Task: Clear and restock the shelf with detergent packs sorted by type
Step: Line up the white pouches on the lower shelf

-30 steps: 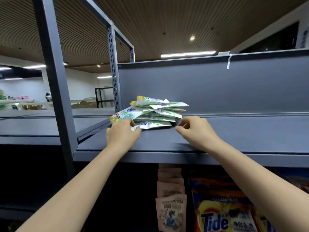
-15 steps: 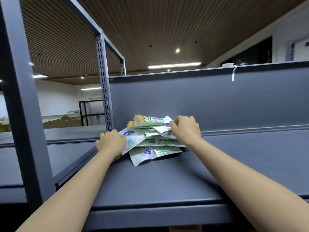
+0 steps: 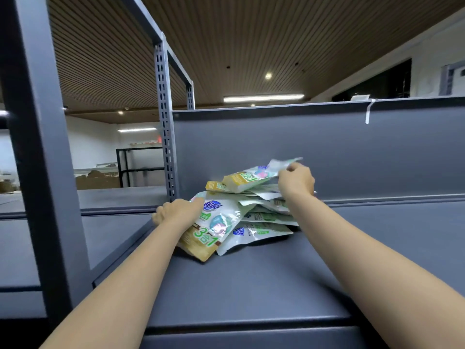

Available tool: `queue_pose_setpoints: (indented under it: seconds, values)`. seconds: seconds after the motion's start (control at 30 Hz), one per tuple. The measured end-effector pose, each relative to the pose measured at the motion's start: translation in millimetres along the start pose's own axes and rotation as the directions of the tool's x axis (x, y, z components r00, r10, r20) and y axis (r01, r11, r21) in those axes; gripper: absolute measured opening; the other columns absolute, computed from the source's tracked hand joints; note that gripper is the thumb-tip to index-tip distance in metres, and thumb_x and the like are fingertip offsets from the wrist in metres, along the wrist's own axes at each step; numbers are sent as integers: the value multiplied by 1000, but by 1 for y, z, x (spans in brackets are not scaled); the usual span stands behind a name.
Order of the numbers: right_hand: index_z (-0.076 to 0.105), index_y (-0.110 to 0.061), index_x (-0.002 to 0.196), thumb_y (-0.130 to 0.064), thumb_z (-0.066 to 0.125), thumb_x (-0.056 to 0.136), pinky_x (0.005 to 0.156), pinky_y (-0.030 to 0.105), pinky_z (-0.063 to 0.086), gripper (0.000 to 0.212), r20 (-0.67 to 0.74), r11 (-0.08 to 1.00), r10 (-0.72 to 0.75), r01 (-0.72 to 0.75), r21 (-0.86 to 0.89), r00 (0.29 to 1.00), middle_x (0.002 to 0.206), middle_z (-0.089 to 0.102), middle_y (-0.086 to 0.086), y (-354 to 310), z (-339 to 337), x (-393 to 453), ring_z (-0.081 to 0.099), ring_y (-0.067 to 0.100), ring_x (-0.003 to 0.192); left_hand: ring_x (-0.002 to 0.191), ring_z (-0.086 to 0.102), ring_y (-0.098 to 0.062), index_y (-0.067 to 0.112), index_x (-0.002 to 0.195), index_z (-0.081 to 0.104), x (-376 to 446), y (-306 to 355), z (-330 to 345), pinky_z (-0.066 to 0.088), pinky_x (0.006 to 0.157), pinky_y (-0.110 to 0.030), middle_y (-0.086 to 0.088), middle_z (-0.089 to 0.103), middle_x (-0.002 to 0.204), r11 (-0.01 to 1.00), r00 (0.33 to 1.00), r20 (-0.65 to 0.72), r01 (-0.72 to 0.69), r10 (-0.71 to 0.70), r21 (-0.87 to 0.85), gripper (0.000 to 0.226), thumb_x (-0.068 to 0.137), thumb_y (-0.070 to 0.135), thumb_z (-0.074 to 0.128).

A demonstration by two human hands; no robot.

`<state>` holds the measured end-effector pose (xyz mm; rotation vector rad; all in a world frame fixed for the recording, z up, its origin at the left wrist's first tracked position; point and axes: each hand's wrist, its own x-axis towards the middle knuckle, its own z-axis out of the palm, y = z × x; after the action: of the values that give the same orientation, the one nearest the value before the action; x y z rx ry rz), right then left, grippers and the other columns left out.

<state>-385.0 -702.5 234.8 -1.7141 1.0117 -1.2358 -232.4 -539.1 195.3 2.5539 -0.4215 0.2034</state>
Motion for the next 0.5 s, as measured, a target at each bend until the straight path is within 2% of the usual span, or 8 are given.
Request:
queue_pose_setpoints:
  seconds: [0.03, 0.1, 0.2, 0.27, 0.37, 0.43, 0.5]
  values:
    - [51, -16, 87, -16, 39, 95, 70, 32, 33, 14, -30, 995, -82, 84, 47, 996, 85, 53, 4, -4, -5, -4, 45, 29, 83, 122, 45, -32, 15, 128, 53, -1, -1, 0, 36, 101, -37, -13, 52, 133, 998, 1000, 23, 12, -11, -56, 64, 85, 58, 35]
    - [46, -12, 92, -17, 31, 99, 67, 33, 31, 17, -88, 971, -188, 198, 134, 978, 83, 51, 4, -9, -16, -13, 43, 27, 82, 114, 52, -32, 15, 118, 59, -6, -3, 0, 42, 96, -37, -12, 58, 124, 984, 999, 30, 25, -20, -176, 60, 81, 57, 40]
    - [45, -13, 99, -19, 28, 100, 70, 35, 34, 18, -145, 938, -226, 255, 234, 963, 77, 50, 1, -12, -30, -25, 47, 28, 82, 105, 56, -33, 13, 108, 62, -19, -3, -3, 45, 91, -36, -12, 62, 115, 955, 1000, 14, 21, -17, -296, 57, 75, 56, 45]
    - [46, -14, 105, -19, 29, 100, 72, 34, 35, 18, -161, 922, -248, 284, 264, 955, 80, 52, 0, -12, -40, -36, 48, 27, 83, 105, 56, -33, 11, 108, 61, -32, -3, -6, 46, 90, -36, -12, 62, 114, 938, 999, -1, 31, -33, -346, 55, 75, 53, 50]
    - [47, -16, 107, -21, 30, 101, 72, 32, 34, 19, -183, 903, -290, 332, 273, 939, 78, 53, -7, -6, -54, -54, 49, 22, 81, 110, 54, -35, 8, 113, 59, -53, -2, -12, 41, 86, -33, -15, 60, 119, 916, 991, -104, 32, -80, -399, 53, 78, 47, 57]
    - [47, -17, 106, -23, 30, 102, 70, 33, 36, 18, -217, 892, -308, 361, 274, 926, 73, 51, -12, -1, -64, -66, 50, 19, 74, 100, 55, -34, 9, 106, 61, -71, -3, -17, 36, 76, -32, -14, 62, 111, 908, 974, -206, -4, -91, -419, 45, 78, 45, 57]
    - [46, -17, 105, -26, 30, 103, 69, 34, 40, 19, -260, 884, -326, 391, 256, 909, 71, 51, -12, 6, -75, -78, 50, 18, 70, 89, 51, -32, 10, 97, 59, -91, -4, -22, 34, 73, -32, -12, 60, 99, 887, 952, -287, -41, -104, -460, 38, 79, 44, 56]
